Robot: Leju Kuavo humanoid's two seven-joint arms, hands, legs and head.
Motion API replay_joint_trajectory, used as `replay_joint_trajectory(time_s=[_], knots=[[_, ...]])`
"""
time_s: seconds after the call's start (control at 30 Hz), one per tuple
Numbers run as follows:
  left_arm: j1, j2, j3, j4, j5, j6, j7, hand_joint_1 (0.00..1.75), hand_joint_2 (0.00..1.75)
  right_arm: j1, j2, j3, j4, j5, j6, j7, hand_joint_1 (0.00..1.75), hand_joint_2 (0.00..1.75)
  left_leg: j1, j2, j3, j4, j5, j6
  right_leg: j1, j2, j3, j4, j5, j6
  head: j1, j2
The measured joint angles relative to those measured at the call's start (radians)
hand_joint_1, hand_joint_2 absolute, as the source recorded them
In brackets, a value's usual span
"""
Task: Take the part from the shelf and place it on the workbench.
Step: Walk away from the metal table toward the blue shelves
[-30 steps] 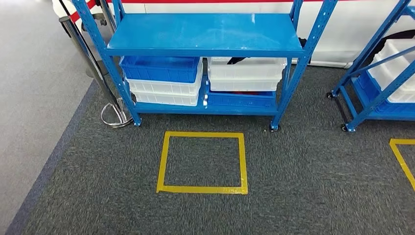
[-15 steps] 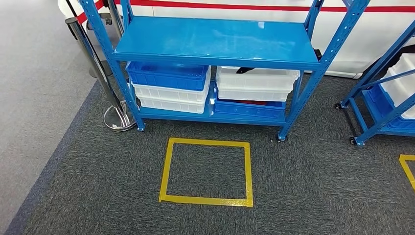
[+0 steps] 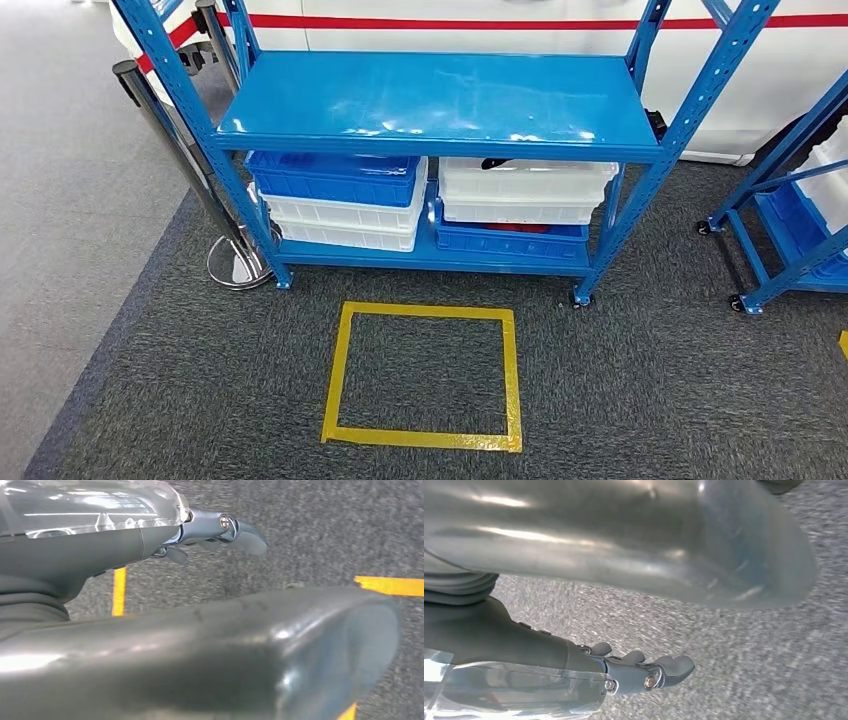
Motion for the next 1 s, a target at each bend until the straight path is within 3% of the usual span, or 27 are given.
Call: replay_joint_trajectory(time_s=[0.03,0.07,0.17,0.23,0.3,0.37,0.4,0.43,0.53,0.57,0.6,0.63,0.7,0.73,0.77,0.83,0.9,0.93,1.0], knots=[[0.002,0.000,0.000,0.000,-0.001,0.000,0.000,0.00,0.00,-0.001,0.001,-0.001,0.000,0.000,0.000,0.000,0.00,0.00,-0.002,0.001,0.004,-0.028,0.040,0.006,0.001,0.001,0.009,-0.002,-0.011,0.006,0.000,0.000],[0.003,0.000,0.000,0.000,-0.002,0.000,0.001,0.00,0.00,-0.002,0.001,-0.002,0.001,0.000,0.001,0.000,0.00,0.00,-0.004,0.000,0.007,-0.041,0.056,0.011,0.003,0.003,0.017,0.003,-0.015,0.013,0.000,0.000],[0.000,-0.001,0.000,0.000,-0.005,-0.001,0.002,0.00,0.00,-0.004,0.001,-0.006,0.000,-0.004,0.013,0.000,0.00,0.00,0.000,-0.003,0.046,-0.057,0.058,0.032,0.003,0.003,0.013,0.063,0.000,0.031,0.002,0.000],[-0.003,-0.002,0.000,0.000,-0.008,-0.001,0.002,0.00,0.00,-0.008,0.002,-0.011,0.000,-0.018,0.026,-0.001,0.00,0.00,0.001,0.000,0.070,-0.065,0.049,0.043,0.000,0.003,-0.041,0.153,-0.004,0.036,0.005,0.000],[-0.004,-0.001,0.000,0.000,-0.012,-0.001,0.002,0.00,0.00,-0.010,0.002,-0.022,0.000,-0.036,0.032,-0.004,0.00,0.00,-0.001,0.002,0.089,-0.068,0.031,0.048,0.000,0.003,-0.122,0.244,-0.059,0.039,0.005,0.000],[-0.004,-0.001,0.000,0.000,-0.015,-0.001,0.003,0.00,0.00,-0.007,0.002,-0.034,0.000,-0.039,0.029,-0.005,0.00,0.00,-0.002,0.001,0.116,-0.068,0.006,0.047,-0.001,0.003,-0.178,0.270,-0.119,0.043,0.005,0.000],[-0.003,-0.001,0.000,0.000,-0.016,-0.001,0.003,0.00,0.00,-0.005,0.002,-0.037,0.000,-0.036,0.027,-0.006,0.00,0.00,-0.002,0.000,0.133,-0.068,-0.007,0.046,-0.001,0.002,-0.188,0.243,-0.119,0.043,0.005,0.000],[-0.002,-0.001,0.001,0.000,-0.017,-0.002,0.004,0.00,0.00,-0.002,0.002,-0.038,0.000,-0.034,0.028,-0.006,0.00,0.00,-0.002,0.001,0.151,-0.068,-0.022,0.044,0.000,0.001,-0.188,0.196,-0.089,0.041,0.006,0.000],[0.001,-0.003,0.001,0.001,-0.020,-0.003,0.005,0.00,0.00,0.001,0.003,-0.049,0.001,-0.045,0.042,-0.008,0.00,0.00,-0.007,0.008,0.196,-0.072,-0.068,0.033,0.009,-0.019,-0.180,0.057,0.082,0.023,0.006,0.000],[0.001,-0.003,0.002,0.001,-0.022,-0.004,0.006,0.00,0.00,-0.001,0.003,-0.054,0.001,-0.049,0.044,-0.011,0.00,0.00,-0.009,0.011,0.211,-0.077,-0.078,0.028,0.012,-0.020,-0.175,0.041,0.110,0.018,0.006,0.000],[-0.002,-0.003,0.002,0.001,-0.023,-0.004,0.006,0.00,0.00,-0.004,0.004,-0.059,0.000,-0.050,0.043,-0.014,0.00,0.44,-0.012,0.012,0.224,-0.078,-0.081,0.022,0.012,-0.016,-0.166,0.036,0.107,0.013,0.006,0.000],[-0.005,-0.002,0.003,0.001,-0.025,-0.003,0.006,0.00,0.00,-0.007,0.006,-0.061,0.000,-0.047,0.039,-0.016,0.00,0.44,-0.012,0.014,0.230,-0.071,-0.076,0.017,0.009,-0.008,-0.152,0.030,0.103,0.008,0.007,0.000],[-0.010,0.000,0.006,0.001,-0.030,-0.003,0.005,0.00,0.00,-0.009,0.009,-0.064,-0.001,-0.037,0.031,-0.017,0.00,0.44,-0.011,0.012,0.201,0.005,-0.049,0.007,0.002,-0.001,-0.118,0.012,0.090,-0.005,0.004,0.000],[-0.012,0.000,0.007,0.001,-0.032,-0.003,0.006,0.00,0.00,-0.009,0.010,-0.065,-0.001,-0.036,0.031,-0.017,0.00,0.00,-0.008,0.010,0.165,0.065,-0.050,0.001,0.000,0.003,-0.101,0.005,0.083,-0.009,0.003,0.000],[-0.013,0.000,0.007,0.001,-0.035,-0.003,0.006,0.00,0.00,-0.009,0.011,-0.067,-0.001,-0.038,0.034,-0.017,0.00,0.00,-0.005,0.009,0.125,0.124,-0.064,-0.004,0.000,0.007,-0.087,-0.001,0.074,-0.012,0.001,0.000],[-0.012,0.000,0.008,0.001,-0.037,-0.003,0.006,0.00,0.00,-0.010,0.012,-0.075,-0.001,-0.046,0.041,-0.017,0.00,0.00,0.001,0.009,0.048,0.198,-0.142,-0.014,-0.001,0.022,-0.057,-0.008,0.052,-0.013,0.001,0.000],[-0.006,0.000,0.009,0.001,-0.037,-0.003,0.006,0.00,0.00,-0.010,0.013,-0.084,-0.001,-0.051,0.044,-0.018,0.00,0.00,0.006,0.009,0.006,0.188,-0.198,-0.019,-0.003,0.042,-0.023,-0.009,0.028,-0.010,0.001,0.000],[-0.003,0.000,0.009,0.001,-0.037,-0.003,0.006,0.00,0.00,-0.010,0.014,-0.086,-0.001,-0.051,0.044,-0.018,0.00,0.00,0.007,0.009,0.000,0.148,-0.181,-0.019,-0.003,0.049,-0.005,-0.009,0.014,-0.009,0.001,0.000],[0.002,0.001,0.013,0.001,-0.038,-0.003,0.006,0.00,0.00,-0.006,0.017,-0.088,0.000,-0.046,0.037,-0.016,0.00,0.00,0.006,0.006,-0.007,0.038,-0.051,-0.011,-0.002,0.060,0.026,-0.008,-0.015,-0.005,0.001,0.000]])
